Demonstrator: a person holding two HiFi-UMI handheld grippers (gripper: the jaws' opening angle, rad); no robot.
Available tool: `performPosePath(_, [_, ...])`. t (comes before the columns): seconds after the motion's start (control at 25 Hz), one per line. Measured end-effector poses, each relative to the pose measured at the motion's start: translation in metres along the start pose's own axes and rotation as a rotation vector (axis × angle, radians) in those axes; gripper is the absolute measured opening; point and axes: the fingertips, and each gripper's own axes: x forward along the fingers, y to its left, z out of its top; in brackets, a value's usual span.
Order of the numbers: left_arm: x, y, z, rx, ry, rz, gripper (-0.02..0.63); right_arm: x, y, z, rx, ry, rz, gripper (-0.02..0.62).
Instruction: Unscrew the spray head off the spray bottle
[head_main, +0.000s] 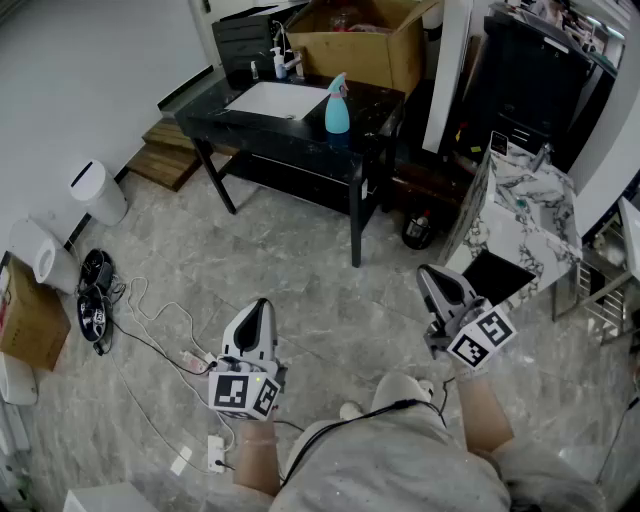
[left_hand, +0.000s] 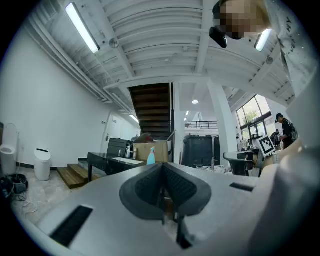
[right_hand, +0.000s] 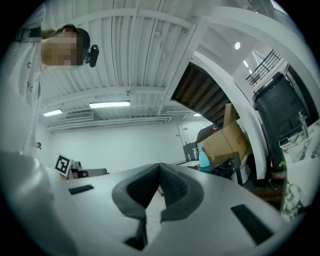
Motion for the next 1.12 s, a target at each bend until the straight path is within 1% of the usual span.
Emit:
performPosePath(0.24, [0.003,0.012,-0.004,-0.012,-0.009,0.000,0.006,0.005,0.001,-0.006,-0.019,0.024,-0.018,0.003])
performPosePath(0.4, [0.015,0.014,-0.006,-0.027,-0.010,-0.009,0.006,0.008,-0.006,-0.005,-0.029,0.037,-0.031,0.003])
performPosePath(0.6, [0.038,0.013,-0.014,-0.025,0.003,-0.022,0.006,0.017,-0.030,-0.013,-0.030,0.052,-0.037,0.003])
performPosePath(0.72, [0.054,0.021,-0.019,-0.015,0.018,-0.017,0.006,0.033,-0.050,-0.021,-0.015,0.054,-0.041,0.003])
performPosePath(0.84, [0.078,0.037,-0.022,-0.022,0.030,0.006,0.006,0.057,-0.073,-0.024,-0.009,0.060,-0.040,0.003])
performPosePath(0.92, [0.101,0.046,-0.022,-0.049,0.018,0.020,0.006,0.074,-0.090,-0.022,-0.009,0.067,-0.034,0.003])
performPosePath(1.0, [0.126,0.049,-0.017,-0.077,-0.004,0.009,0.006,0.091,-0.105,-0.019,-0.014,0.069,-0.016,0.003])
performPosePath(1.12, [0.165,0.048,-0.012,-0.065,-0.015,-0.016,0.006,0.119,-0.126,-0.014,-0.046,0.085,0.020,0.003])
